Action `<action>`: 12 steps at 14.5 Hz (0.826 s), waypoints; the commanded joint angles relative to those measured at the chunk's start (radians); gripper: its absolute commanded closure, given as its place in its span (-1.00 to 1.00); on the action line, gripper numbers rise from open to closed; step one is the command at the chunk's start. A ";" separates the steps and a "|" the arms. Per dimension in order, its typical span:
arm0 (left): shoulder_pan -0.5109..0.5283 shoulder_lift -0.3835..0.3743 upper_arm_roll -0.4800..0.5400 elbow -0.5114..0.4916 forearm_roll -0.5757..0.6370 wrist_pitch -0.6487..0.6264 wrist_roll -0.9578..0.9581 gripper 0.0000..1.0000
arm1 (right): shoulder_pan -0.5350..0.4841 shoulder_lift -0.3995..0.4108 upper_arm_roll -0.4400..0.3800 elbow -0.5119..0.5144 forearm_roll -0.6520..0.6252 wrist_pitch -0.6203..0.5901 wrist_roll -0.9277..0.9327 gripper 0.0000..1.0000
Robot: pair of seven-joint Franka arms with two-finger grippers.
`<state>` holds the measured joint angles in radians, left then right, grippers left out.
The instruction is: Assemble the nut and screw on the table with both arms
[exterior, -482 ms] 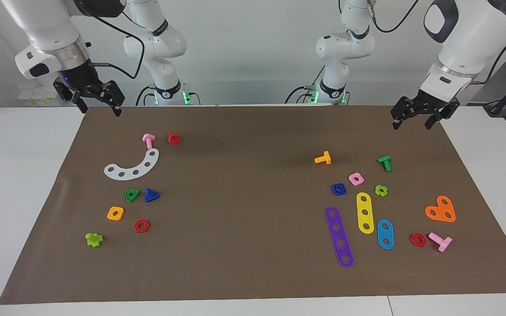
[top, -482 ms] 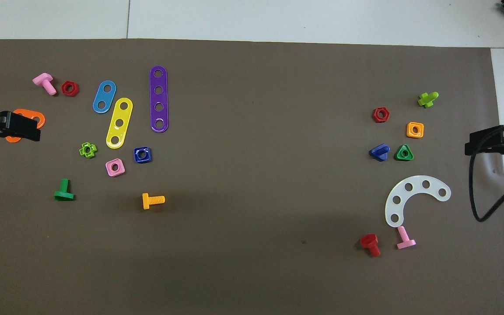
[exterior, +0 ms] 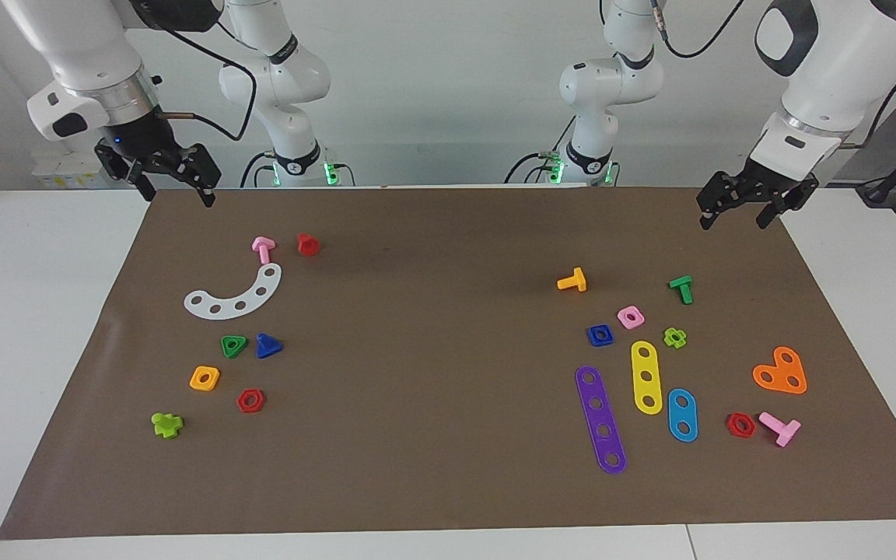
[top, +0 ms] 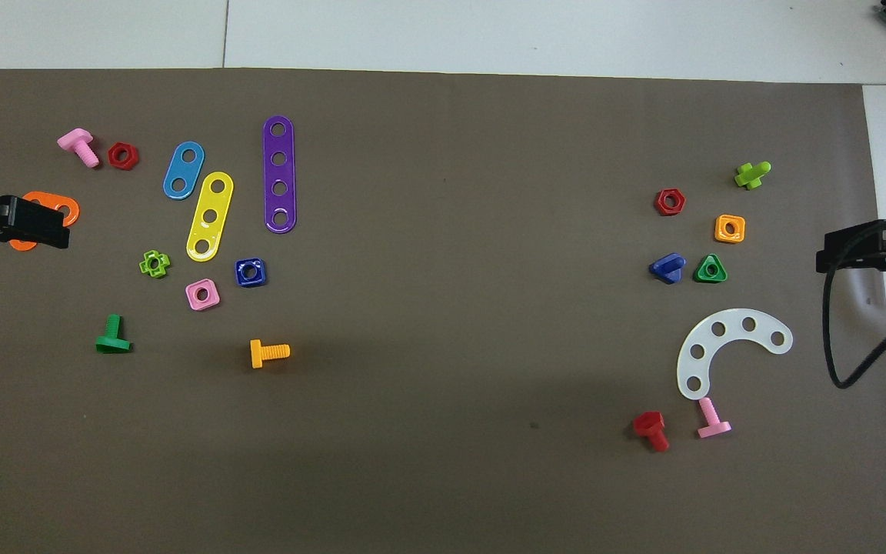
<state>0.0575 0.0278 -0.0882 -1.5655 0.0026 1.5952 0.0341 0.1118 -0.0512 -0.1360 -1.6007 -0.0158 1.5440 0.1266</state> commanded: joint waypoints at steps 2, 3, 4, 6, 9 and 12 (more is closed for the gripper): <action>0.010 -0.032 -0.008 -0.034 0.014 -0.004 0.007 -1.00 | -0.004 -0.026 0.007 -0.077 -0.006 0.085 0.013 -1.00; 0.010 -0.032 -0.007 -0.034 0.014 -0.003 0.007 -1.00 | -0.004 -0.018 0.007 -0.085 -0.003 0.111 0.011 -1.00; 0.010 -0.032 -0.007 -0.034 0.014 -0.003 0.007 -1.00 | -0.004 -0.018 0.007 -0.134 0.003 0.172 -0.005 -1.00; 0.010 -0.032 -0.007 -0.034 0.014 -0.003 0.007 -1.00 | -0.003 -0.019 0.007 -0.276 0.010 0.336 -0.065 -1.00; 0.010 -0.032 -0.007 -0.034 0.014 -0.004 0.007 -1.00 | 0.015 0.042 0.007 -0.392 0.046 0.545 -0.160 -1.00; 0.010 -0.032 -0.007 -0.034 0.014 -0.003 0.007 -1.00 | 0.017 0.135 0.009 -0.419 0.092 0.661 -0.221 -1.00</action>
<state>0.0576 0.0278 -0.0888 -1.5655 0.0026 1.5950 0.0341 0.1327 0.0469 -0.1303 -2.0002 0.0255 2.1420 -0.0293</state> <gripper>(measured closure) 0.000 0.000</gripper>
